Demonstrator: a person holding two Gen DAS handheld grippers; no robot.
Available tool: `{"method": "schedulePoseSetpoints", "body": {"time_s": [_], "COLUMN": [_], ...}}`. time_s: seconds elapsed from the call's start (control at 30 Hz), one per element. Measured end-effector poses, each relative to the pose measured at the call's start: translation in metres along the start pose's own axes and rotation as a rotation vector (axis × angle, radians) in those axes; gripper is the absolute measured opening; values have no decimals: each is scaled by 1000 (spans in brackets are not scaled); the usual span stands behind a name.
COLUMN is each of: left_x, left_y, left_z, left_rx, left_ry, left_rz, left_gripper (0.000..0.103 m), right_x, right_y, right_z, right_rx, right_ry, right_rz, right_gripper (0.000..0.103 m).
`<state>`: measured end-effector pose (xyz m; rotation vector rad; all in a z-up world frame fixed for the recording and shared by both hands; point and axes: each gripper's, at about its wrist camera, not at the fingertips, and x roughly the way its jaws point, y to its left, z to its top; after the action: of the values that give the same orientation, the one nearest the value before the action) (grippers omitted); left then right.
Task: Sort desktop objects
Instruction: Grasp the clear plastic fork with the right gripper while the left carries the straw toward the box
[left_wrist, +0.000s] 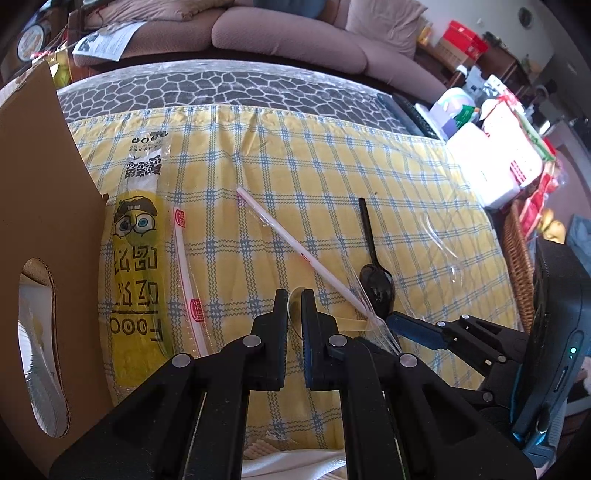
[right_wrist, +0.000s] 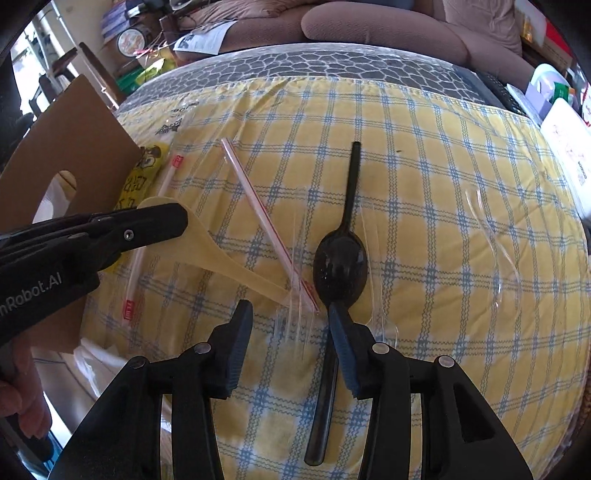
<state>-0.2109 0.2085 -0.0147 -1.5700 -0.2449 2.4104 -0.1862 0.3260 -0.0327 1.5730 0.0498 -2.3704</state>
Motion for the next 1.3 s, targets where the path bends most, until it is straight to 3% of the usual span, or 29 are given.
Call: {"method": "schedulePoseSetpoints", "body": {"time_s": [0.03, 0.23, 0.4, 0.77, 1.07, 1.3], "left_x": [0, -9, -34, -136, -227, -247], "left_y": [0, -4, -13, -7, 72, 167], "left_z": [0, 0, 1, 4, -3, -23], "left_rx": [1, 0, 15, 31, -49, -163], "left_ry": [1, -13, -43, -158, -257, -260], "left_rz": [-3, -22, -41, -106, -129, -100], "left_gripper": [6, 5, 5, 5, 5, 5], "right_x": [0, -14, -50, -141, -183, -176], "right_y": [0, -8, -12, 20, 96, 178], "right_z": [0, -9, -14, -4, 19, 38], "right_rx": [-4, 31, 79, 76, 12, -51], "right_ry": [0, -14, -68, -186, -253, -248], "right_rz": [3, 42, 75, 67, 127, 215], "right_gripper": [19, 20, 20, 20, 20, 20]}}
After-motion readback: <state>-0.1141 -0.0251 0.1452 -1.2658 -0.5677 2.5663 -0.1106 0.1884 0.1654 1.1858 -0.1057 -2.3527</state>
